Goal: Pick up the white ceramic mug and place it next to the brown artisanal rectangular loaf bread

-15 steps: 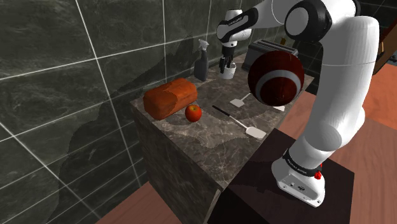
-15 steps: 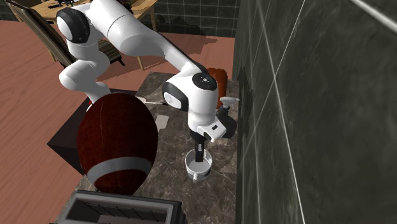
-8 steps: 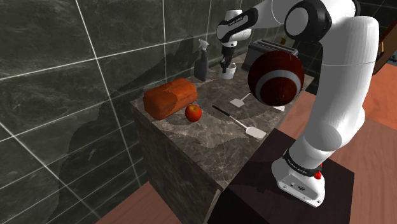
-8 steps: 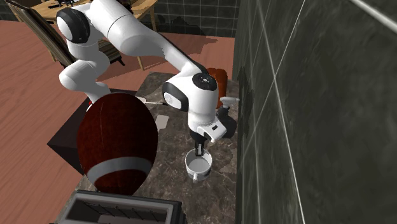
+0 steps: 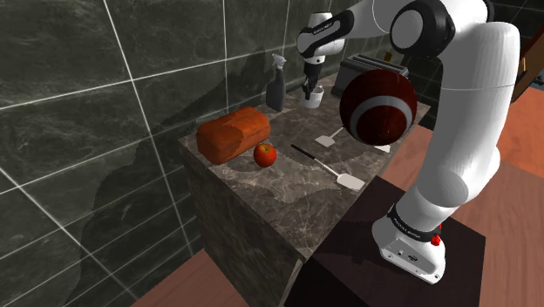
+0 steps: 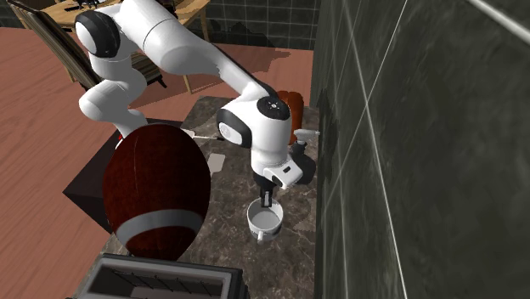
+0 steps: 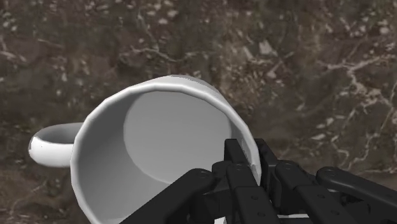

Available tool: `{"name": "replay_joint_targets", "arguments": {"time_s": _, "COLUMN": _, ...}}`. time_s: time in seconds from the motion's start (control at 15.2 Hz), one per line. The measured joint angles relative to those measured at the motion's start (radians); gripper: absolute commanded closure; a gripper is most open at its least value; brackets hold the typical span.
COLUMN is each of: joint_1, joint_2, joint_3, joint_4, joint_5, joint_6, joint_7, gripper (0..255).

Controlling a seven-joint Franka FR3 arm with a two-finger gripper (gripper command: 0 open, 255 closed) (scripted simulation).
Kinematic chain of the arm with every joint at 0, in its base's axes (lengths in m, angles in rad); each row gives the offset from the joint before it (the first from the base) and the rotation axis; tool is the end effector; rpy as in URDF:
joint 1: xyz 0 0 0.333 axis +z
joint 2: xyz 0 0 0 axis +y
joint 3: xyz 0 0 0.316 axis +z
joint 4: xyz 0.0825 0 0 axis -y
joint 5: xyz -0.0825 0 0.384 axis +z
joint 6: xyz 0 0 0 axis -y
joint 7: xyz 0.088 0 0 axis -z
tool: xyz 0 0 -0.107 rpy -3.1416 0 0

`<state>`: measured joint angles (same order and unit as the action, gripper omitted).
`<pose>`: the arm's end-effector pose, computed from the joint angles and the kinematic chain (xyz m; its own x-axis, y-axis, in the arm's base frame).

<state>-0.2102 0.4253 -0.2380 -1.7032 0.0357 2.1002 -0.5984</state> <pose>0.6018 -0.2705 0.3509 0.9874 0.1496 -0.0510 0.1520 -0.9873 0.0462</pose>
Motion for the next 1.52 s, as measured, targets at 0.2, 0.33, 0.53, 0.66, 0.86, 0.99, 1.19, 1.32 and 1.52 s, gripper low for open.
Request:
{"name": "replay_joint_targets", "arguments": {"time_s": 0.2, "joint_1": 0.000, "joint_2": -0.011, "joint_3": -0.002, "joint_4": 0.017, "joint_5": -0.003, "joint_6": -0.028, "joint_7": 0.000, "gripper": 255}}
{"name": "replay_joint_targets", "arguments": {"time_s": 0.33, "joint_1": 0.002, "joint_2": -0.023, "joint_3": -0.003, "joint_4": 0.029, "joint_5": -0.006, "joint_6": -0.052, "joint_7": 0.002, "gripper": 255}}
{"name": "replay_joint_targets", "arguments": {"time_s": 0.53, "joint_1": 0.002, "joint_2": -0.039, "joint_3": -0.005, "joint_4": 0.047, "joint_5": -0.009, "joint_6": -0.085, "joint_7": 0.001, "gripper": 255}}
{"name": "replay_joint_targets", "arguments": {"time_s": 0.66, "joint_1": 0.003, "joint_2": -0.045, "joint_3": -0.005, "joint_4": 0.065, "joint_5": -0.011, "joint_6": -0.109, "joint_7": 0.002, "gripper": 255}}
{"name": "replay_joint_targets", "arguments": {"time_s": 0.86, "joint_1": 0.003, "joint_2": -0.057, "joint_3": -0.007, "joint_4": 0.089, "joint_5": -0.013, "joint_6": -0.144, "joint_7": 0.002, "gripper": 255}}
{"name": "replay_joint_targets", "arguments": {"time_s": 0.99, "joint_1": 0.004, "joint_2": -0.067, "joint_3": -0.008, "joint_4": 0.100, "joint_5": -0.016, "joint_6": -0.165, "joint_7": 0.002, "gripper": 255}}
{"name": "replay_joint_targets", "arguments": {"time_s": 1.19, "joint_1": 0.003, "joint_2": -0.074, "joint_3": -0.009, "joint_4": 0.133, "joint_5": -0.017, "joint_6": -0.205, "joint_7": 0.000, "gripper": 255}}
{"name": "replay_joint_targets", "arguments": {"time_s": 1.32, "joint_1": 0.004, "joint_2": -0.081, "joint_3": -0.010, "joint_4": 0.150, "joint_5": -0.019, "joint_6": -0.229, "joint_7": 0.001, "gripper": 255}}
{"name": "replay_joint_targets", "arguments": {"time_s": 1.52, "joint_1": 0.001, "joint_2": -0.079, "joint_3": -0.011, "joint_4": 0.192, "joint_5": -0.018, "joint_6": -0.270, "joint_7": -0.001, "gripper": 255}}
